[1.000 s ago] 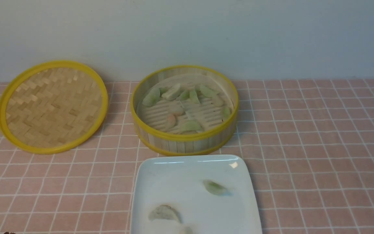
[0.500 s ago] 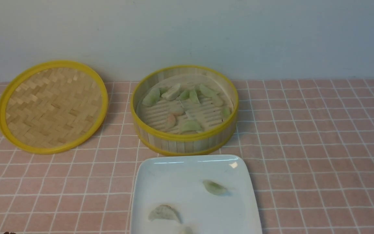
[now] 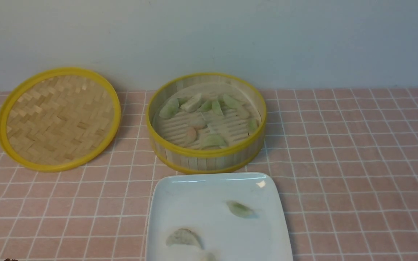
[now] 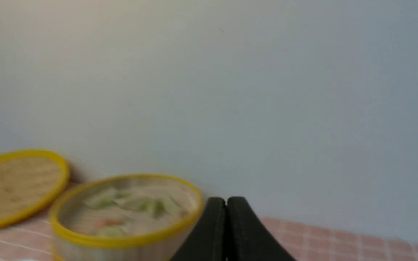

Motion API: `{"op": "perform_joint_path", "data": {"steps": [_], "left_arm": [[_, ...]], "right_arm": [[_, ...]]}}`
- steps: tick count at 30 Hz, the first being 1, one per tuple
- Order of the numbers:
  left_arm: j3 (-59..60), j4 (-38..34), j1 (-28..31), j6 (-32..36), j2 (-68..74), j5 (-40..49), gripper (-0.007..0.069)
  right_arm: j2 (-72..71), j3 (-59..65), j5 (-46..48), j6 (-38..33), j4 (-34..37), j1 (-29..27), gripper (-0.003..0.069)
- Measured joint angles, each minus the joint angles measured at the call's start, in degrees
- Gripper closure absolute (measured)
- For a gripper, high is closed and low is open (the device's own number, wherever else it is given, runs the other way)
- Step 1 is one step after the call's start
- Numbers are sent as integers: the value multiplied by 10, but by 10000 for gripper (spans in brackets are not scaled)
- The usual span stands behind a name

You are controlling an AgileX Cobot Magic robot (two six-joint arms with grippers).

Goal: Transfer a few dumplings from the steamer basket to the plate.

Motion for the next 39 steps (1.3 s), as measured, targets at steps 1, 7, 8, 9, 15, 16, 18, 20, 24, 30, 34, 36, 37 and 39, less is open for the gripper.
{"op": "perform_joint_path", "data": {"steps": [1, 7, 8, 9, 15, 16, 18, 20, 24, 30, 34, 36, 37, 39], "left_arm": [[0, 0, 0, 0, 0, 0, 631], [0, 0, 0, 0, 0, -1, 631], [0, 0, 0, 0, 0, -1, 631], [0, 0, 0, 0, 0, -1, 631], [0, -1, 0, 0, 0, -1, 631], [0, -1, 0, 0, 0, -1, 631], [0, -1, 0, 0, 0, -1, 631], [0, -1, 0, 0, 0, -1, 631], [0, -1, 0, 0, 0, -1, 631], [0, -1, 0, 0, 0, -1, 631], [0, -1, 0, 0, 0, -1, 631], [0, -1, 0, 0, 0, -1, 631], [0, -1, 0, 0, 0, -1, 631], [0, -1, 0, 0, 0, -1, 631]], "right_arm": [[0, 21, 3, 0, -5, -30, 673], [0, 135, 21, 0, -9, -100, 673], [0, 137, 23, 1, -9, -102, 673], [0, 137, 20, 1, -9, -103, 673], [0, 138, 21, 1, -9, -104, 673], [0, 138, 21, 1, -9, -104, 673], [0, 138, 21, 1, -9, -104, 673], [0, 138, 21, 1, -9, -104, 673], [0, 138, 21, 1, -9, -104, 673], [0, 138, 21, 1, -9, -104, 673], [0, 138, 21, 1, -9, -104, 673], [0, 138, 21, 1, -9, -104, 673], [0, 138, 21, 1, -9, -104, 673], [0, 138, 21, 1, -9, -104, 673]]}}
